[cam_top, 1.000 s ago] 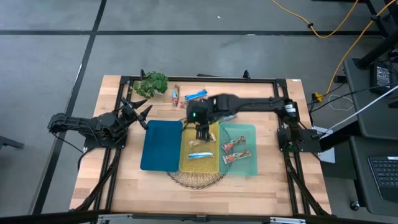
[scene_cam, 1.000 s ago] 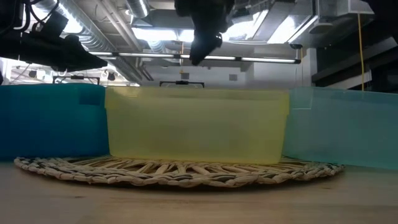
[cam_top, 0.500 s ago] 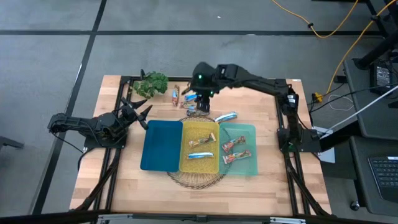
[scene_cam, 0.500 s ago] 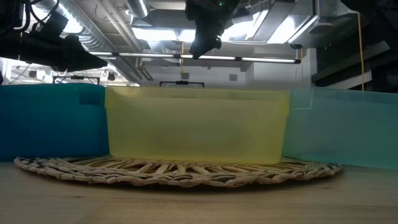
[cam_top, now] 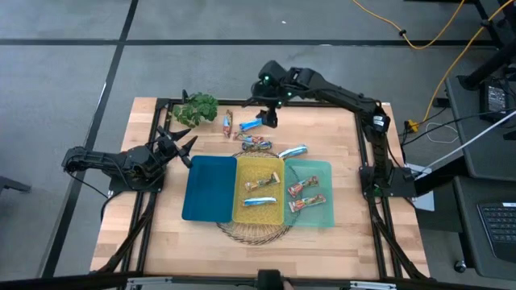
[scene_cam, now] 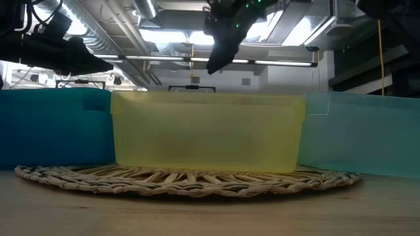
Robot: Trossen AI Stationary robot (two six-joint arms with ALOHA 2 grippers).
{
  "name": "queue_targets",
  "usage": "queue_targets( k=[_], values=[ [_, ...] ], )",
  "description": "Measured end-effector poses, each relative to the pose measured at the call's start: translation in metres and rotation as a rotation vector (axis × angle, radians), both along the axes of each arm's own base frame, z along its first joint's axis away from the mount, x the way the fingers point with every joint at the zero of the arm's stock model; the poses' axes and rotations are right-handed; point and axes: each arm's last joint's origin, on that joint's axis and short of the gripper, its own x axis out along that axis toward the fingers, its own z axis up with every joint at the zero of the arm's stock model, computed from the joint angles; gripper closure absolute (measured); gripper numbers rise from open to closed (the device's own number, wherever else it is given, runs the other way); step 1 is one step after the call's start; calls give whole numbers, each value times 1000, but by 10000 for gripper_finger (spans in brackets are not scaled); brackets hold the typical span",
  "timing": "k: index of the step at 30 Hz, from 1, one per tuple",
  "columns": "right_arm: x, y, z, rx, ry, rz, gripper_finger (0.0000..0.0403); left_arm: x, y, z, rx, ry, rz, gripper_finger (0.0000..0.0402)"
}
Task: Pick and place Granola Bars by type
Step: Put the blue granola bar into the blue bin
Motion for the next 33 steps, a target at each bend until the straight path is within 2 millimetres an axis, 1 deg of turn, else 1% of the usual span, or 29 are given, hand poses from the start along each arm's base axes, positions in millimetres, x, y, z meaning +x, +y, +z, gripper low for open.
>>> queue_targets(
  k=[4, 7, 12, 15, 21, 33],
  values=[
    [4, -16, -17, -83, -41, 43, 111, 0, 0, 0, 0, 0, 0, 233],
    [10, -29, -42, -113, -21, 75, 109, 0, 0, 0, 0, 0, 0, 233],
    [17, -47, -86, -98, 72, 102, 108, 0, 0, 0, 0, 0, -1, 233],
    [24, -56, -110, -92, 97, 103, 108, 0, 0, 0, 0, 0, -3, 233],
    [26, -67, -148, -40, 174, 92, 108, 0, 0, 0, 0, 0, -3, 233],
    [26, -75, -193, 30, 267, 84, 108, 0, 0, 0, 0, 0, -4, 233]
  ],
)
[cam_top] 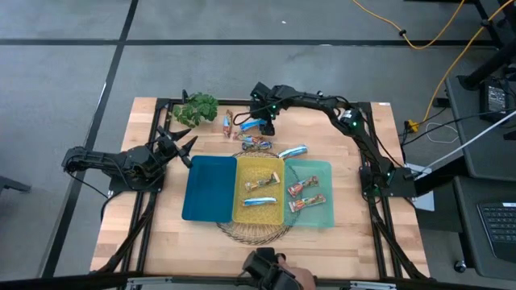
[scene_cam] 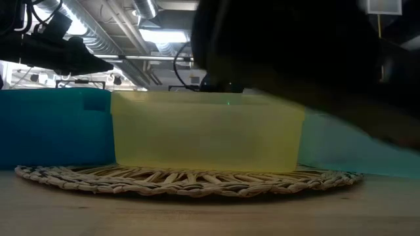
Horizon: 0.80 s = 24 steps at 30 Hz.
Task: Pick and place Granola Bars by type
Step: Put the blue granola bar into the blue bin
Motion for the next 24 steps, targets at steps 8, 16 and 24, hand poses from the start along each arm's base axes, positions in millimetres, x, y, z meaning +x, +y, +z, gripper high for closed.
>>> queue_targets(
  k=[8, 16, 24],
  values=[
    [-1, -3, -6, 39, -9, -15, 121, 0, 0, 0, 0, 0, 0, 233],
    [-1, -3, -6, 57, -17, -9, 179, 0, 0, 0, 0, 0, 0, 233],
    [-1, -1, -6, 86, -22, -8, 235, 0, 0, 0, 0, 0, 0, 233]
  ],
)
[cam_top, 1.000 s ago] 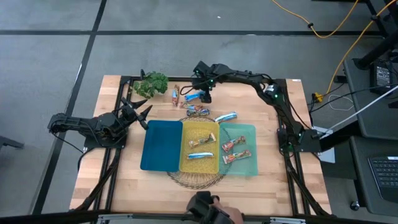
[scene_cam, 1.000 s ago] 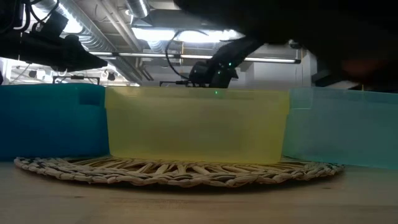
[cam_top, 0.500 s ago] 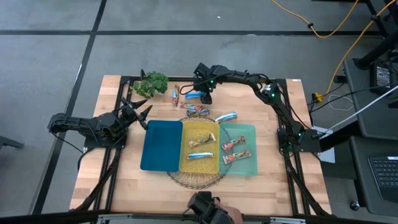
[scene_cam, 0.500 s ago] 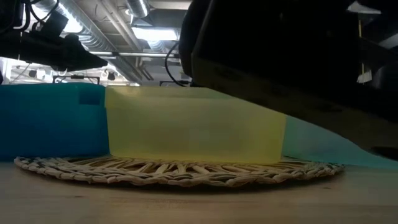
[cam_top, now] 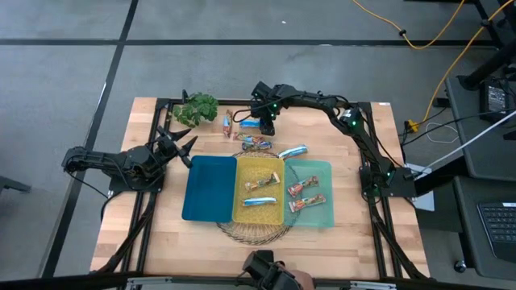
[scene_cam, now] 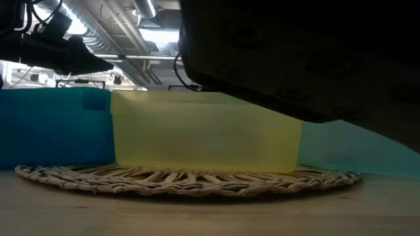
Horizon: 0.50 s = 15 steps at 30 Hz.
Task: Pick and place Granola Bars by type
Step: Put the blue granola bar into the blue bin
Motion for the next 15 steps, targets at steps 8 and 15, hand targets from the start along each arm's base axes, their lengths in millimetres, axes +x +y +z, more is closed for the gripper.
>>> queue_targets(
  k=[8, 15],
  values=[
    [1, 2, 0, 26, 5, -40, 268, 0, 0, 0, 0, 0, 0, 233],
    [1, 4, 13, 83, 24, -76, 296, 0, 0, 0, 0, 0, 0, 233]
  ],
)
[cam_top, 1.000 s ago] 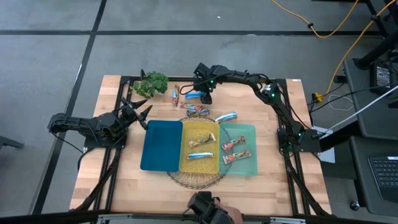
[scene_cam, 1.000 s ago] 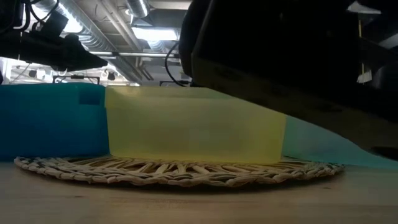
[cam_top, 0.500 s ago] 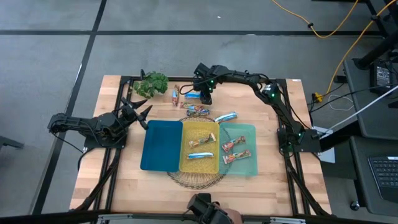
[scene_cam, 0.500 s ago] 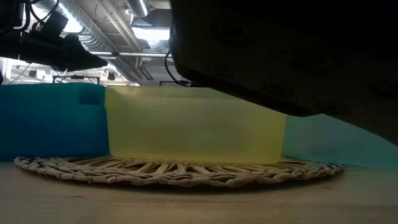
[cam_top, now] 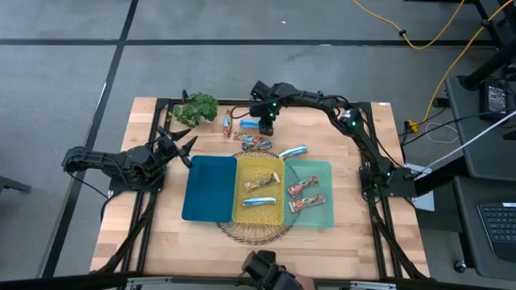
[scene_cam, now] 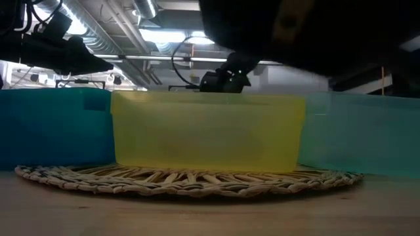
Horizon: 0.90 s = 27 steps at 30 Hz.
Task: Pick and place Granola Bars by type
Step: Put the blue granola bar into the blue bin
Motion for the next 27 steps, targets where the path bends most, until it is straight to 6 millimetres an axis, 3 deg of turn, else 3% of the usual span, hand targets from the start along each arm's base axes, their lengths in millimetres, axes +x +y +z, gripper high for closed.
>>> queue_targets(
  k=[15, 21, 27],
  values=[
    [-4, 1, 88, 13, 16, -32, 346, 0, 0, 0, 11, 8, 1, 233],
    [-20, 11, 122, 40, 5, -118, 348, 0, 0, 3, 190, 158, 19, 233],
    [-29, 27, 158, 46, -59, -172, 348, 0, 0, 3, 217, 187, 14, 233]
  ],
)
